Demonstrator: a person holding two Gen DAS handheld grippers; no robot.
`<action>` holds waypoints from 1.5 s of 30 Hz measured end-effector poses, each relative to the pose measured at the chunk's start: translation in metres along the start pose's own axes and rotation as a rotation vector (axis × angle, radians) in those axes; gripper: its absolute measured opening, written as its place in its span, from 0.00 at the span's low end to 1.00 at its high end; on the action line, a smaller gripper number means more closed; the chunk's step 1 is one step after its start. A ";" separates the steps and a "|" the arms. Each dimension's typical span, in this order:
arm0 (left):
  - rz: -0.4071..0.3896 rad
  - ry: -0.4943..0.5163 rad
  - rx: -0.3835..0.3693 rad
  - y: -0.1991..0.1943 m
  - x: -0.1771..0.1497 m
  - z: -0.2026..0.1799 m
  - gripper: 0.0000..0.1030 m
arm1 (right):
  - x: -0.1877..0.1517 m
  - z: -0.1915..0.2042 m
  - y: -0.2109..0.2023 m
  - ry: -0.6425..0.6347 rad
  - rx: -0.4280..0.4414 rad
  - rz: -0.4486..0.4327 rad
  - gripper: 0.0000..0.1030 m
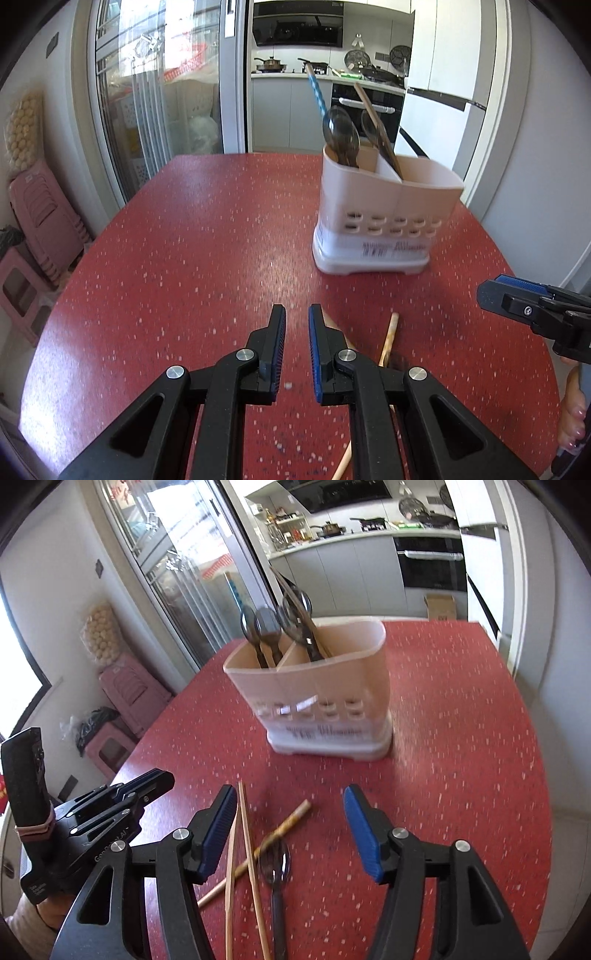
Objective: Organize utensils
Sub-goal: 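Move both tools back over the remaining utensils on the table, then grasp the dark-handled metal spoon with the right tool while the left tool grasps a wooden chopstick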
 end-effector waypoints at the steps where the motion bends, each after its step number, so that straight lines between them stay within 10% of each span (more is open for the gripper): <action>1: 0.009 0.000 -0.001 0.001 -0.004 0.000 0.41 | -0.005 -0.001 0.001 0.006 -0.001 0.013 0.63; 12: 0.075 -0.015 0.006 0.003 -0.038 0.004 0.41 | -0.044 -0.008 0.011 0.069 0.000 0.104 0.65; 13: 0.078 -0.019 0.008 0.002 -0.040 0.005 0.50 | -0.047 -0.009 0.011 0.076 0.001 0.108 0.65; 14: 0.082 -0.022 0.011 0.002 -0.041 0.007 0.95 | -0.049 -0.009 0.012 0.083 0.002 0.114 0.65; 15: 0.082 -0.035 0.028 0.001 -0.042 0.010 1.00 | -0.051 -0.009 0.013 0.088 0.003 0.119 0.66; 34: 0.130 -0.091 0.037 0.005 -0.070 0.034 1.00 | -0.090 -0.004 0.040 0.032 -0.085 0.291 0.77; 45: 0.193 -0.140 -0.032 0.015 -0.078 0.028 1.00 | -0.099 0.007 0.062 -0.068 -0.165 0.351 0.64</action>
Point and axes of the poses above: each gripper's, at about its wrist camera, not at the fingertips, and y roughly the way its jaws point, z to its left, x to its top, the point moved 10 cm from there along y, roughly the way its jaws point
